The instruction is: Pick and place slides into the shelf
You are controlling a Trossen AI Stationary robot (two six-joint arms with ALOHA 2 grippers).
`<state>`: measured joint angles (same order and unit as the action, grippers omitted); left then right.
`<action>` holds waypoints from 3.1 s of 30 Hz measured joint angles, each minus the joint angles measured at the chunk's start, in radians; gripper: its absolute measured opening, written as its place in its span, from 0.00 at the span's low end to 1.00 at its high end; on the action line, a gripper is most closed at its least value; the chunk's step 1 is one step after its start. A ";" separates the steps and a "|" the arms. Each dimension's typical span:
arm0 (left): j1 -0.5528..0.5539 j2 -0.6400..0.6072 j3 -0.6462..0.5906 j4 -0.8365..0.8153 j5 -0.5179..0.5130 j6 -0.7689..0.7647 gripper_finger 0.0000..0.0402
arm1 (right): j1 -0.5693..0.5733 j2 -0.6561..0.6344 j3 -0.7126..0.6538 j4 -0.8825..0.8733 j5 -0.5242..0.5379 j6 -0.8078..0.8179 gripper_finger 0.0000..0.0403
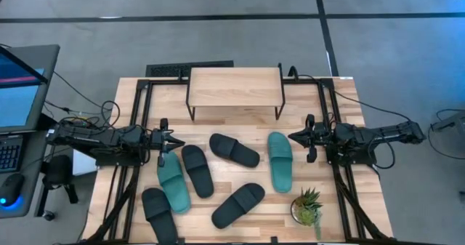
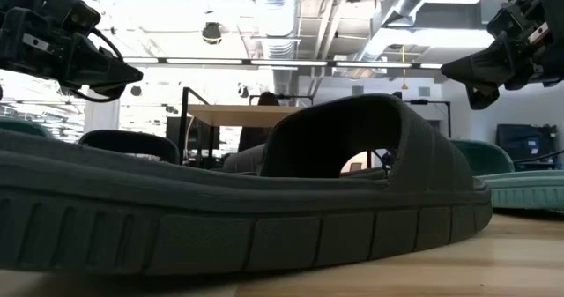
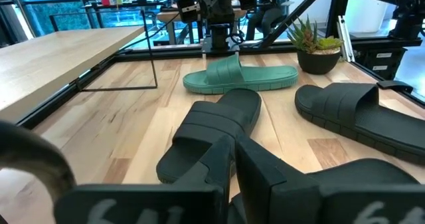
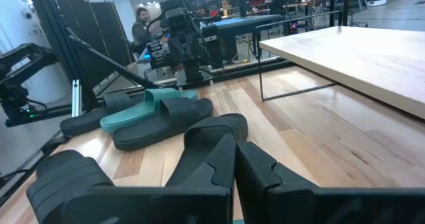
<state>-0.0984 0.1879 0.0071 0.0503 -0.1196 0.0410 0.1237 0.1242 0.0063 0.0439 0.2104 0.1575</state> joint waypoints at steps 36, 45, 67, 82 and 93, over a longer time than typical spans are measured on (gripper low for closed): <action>0.000 0.000 0.017 0.097 -0.317 -0.953 0.03 | -0.004 0.000 0.000 0.333 0.065 0.671 0.00; 0.000 0.000 0.018 0.097 -0.297 -1.029 0.03 | 0.001 0.000 0.000 0.372 0.172 0.872 0.00; -0.135 0.011 0.032 0.725 -0.088 -0.835 0.03 | 0.090 0.142 0.118 0.827 0.063 0.553 0.00; -0.284 0.389 0.345 0.724 -0.122 -0.606 0.03 | 0.151 0.537 0.365 0.823 0.072 0.549 0.00; -0.283 0.541 0.438 0.721 -0.121 -0.637 0.03 | 0.138 0.656 0.441 0.824 0.033 0.693 0.00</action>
<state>-0.3817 0.7290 0.4450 0.7716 -0.2405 -0.5964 0.2615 0.7803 0.4469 0.8684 0.2436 0.8508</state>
